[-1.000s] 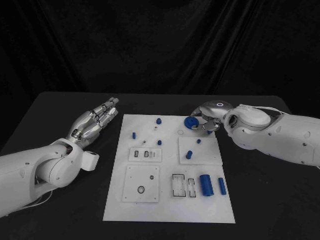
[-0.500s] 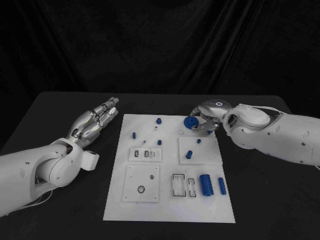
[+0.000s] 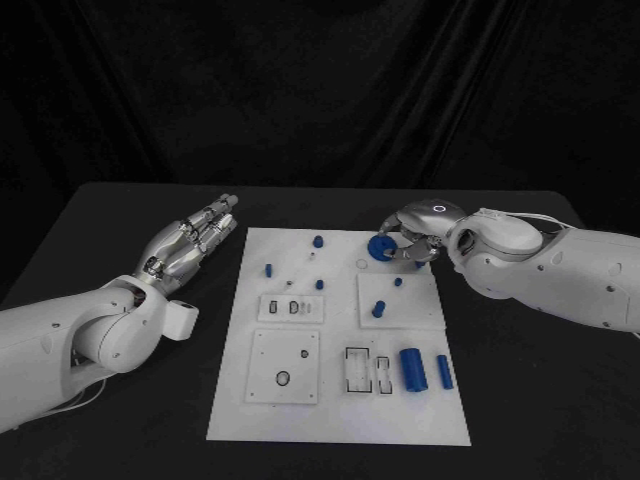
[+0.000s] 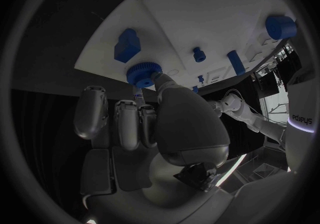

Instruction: Assemble the parts on the task board

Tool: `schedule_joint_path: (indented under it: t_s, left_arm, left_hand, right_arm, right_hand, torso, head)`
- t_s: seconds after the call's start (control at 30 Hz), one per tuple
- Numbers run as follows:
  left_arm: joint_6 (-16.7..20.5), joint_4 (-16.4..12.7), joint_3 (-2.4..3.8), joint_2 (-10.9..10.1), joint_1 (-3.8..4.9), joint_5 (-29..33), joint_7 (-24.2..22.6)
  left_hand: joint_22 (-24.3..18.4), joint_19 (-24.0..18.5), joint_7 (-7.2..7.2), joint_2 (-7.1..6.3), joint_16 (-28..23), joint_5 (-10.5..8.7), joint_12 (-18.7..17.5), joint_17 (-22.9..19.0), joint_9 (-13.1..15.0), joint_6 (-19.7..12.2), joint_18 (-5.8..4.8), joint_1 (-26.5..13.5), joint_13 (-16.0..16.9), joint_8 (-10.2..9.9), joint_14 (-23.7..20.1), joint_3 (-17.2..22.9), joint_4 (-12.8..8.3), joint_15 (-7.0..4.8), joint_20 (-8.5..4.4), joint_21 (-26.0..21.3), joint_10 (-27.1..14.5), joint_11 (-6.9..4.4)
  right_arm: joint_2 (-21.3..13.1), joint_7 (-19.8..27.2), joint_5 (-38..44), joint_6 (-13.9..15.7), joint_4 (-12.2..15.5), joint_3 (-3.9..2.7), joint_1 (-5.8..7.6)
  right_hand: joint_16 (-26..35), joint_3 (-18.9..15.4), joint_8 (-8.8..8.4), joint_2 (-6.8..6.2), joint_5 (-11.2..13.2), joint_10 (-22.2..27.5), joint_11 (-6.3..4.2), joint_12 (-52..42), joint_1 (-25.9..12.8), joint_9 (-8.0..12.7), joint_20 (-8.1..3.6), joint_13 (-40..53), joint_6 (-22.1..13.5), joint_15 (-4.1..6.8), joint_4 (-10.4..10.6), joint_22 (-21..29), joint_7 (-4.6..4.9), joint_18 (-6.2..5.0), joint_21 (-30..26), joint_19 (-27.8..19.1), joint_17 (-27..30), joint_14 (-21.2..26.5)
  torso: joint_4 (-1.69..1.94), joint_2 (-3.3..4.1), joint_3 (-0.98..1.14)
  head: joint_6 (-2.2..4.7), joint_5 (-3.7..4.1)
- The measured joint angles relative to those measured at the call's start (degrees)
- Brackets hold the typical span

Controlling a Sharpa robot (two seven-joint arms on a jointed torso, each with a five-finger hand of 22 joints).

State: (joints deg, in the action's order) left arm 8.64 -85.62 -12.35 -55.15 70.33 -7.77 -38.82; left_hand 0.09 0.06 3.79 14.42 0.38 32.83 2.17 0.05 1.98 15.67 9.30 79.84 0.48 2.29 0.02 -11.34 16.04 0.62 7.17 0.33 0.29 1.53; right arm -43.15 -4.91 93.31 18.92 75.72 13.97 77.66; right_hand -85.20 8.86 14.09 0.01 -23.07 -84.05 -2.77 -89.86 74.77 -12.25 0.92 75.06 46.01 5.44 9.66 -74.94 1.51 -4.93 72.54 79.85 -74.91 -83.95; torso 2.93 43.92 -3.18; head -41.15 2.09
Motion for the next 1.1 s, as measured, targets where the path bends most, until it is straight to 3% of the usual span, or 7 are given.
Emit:
schedule_joint_path:
  t_s: [0.5, 0.73, 0.97, 1.1]
  left_arm:
    - [-0.2, 0.1, 0.00, 0.1, 0.00, 0.0, 0.0]
    - [-0.3, 0.1, 0.00, 0.0, 0.00, 0.0, 0.0]
    - [-0.4, 0.0, 0.00, -0.1, 0.00, 0.0, 0.1]
    - [-0.4, 0.0, 0.00, -0.1, 0.00, 0.0, 0.1]
  left_hand:
    - [0.0, 0.0, 0.00, 0.23, 0.0, 0.00, 0.0, 0.0, 0.0, 0.0, 0.00, 0.2, 0.0, 0.0, -0.2, 0.2, -0.2, 0.21, 0.00, 0.0, 0.0, 0.00]
    - [0.0, 0.0, 0.00, 0.23, 0.0, 0.00, 0.0, 0.0, 0.0, 0.0, 0.00, 0.2, 0.0, 0.0, 0.0, 0.2, -0.2, 0.42, 0.00, 0.0, -0.1, 0.36]
    - [0.0, 0.0, 0.00, 0.23, 0.0, 0.00, 0.0, 0.0, 0.0, 0.0, 0.00, 0.2, 0.0, 0.0, 0.0, 0.2, -0.2, 0.42, 0.00, 0.0, 0.0, 0.40]
    - [0.0, -0.2, 0.00, 0.23, 0.0, 0.00, 0.0, 0.0, 0.0, 0.0, 0.00, 0.2, 0.0, 0.0, 0.0, 0.2, -0.2, 0.42, 0.20, 0.0, 0.0, 0.40]
  right_arm:
    - [-0.2, 0.8, -0.8, -1.0, 0.3, -0.07, 0.00]
    - [-0.4, 1.0, -0.9, -1.0, 0.7, -0.13, 0.01]
    - [-1.3, 1.0, -0.9, -0.4, 3.5, 0.16, 0.05]
    - [-1.0, 1.0, -0.9, 0.4, 5.7, 0.22, 0.98]
  right_hand:
    - [0.5, 1.2, 0.00, -0.03, -1.5, 0.0, 0.00, 0.0, 0.0, 0.1, 0.00, 0.0, -0.4, 0.00, -0.3, 0.0, -0.06, 0.00, -0.2, 0.0, 0.0, 0.0]
    - [0.5, 1.9, 0.00, -1.10, -0.8, 0.0, 0.00, 0.0, 1.1, 0.1, 0.00, 0.0, -0.1, 0.00, -0.8, 0.0, 0.28, 0.00, -0.2, 0.0, 0.0, 0.0]
    - [0.5, 2.3, 0.00, -1.32, -0.9, 0.0, 0.00, 0.0, 1.3, 0.1, -0.28, 0.0, 0.5, 0.00, -0.5, 0.0, 0.87, 0.00, 0.7, 0.3, 0.0, 0.0]
    - [0.2, 2.7, 0.00, -1.79, -1.3, 0.0, 0.01, 0.0, 1.0, 0.1, -0.10, 0.0, 1.0, 0.00, -0.2, 0.0, 1.36, 0.00, 1.3, 0.9, 0.0, 0.0]
  torso:
    - [0.01, -0.01, 0.01]
    - [0.01, 0.00, 0.01]
    - [0.01, 0.00, 0.01]
    - [0.01, 0.00, 0.01]
  head:
    - [-0.05, -0.04]
    - [-0.10, -0.05]
    - [0.06, -0.25]
    - [0.07, -0.26]
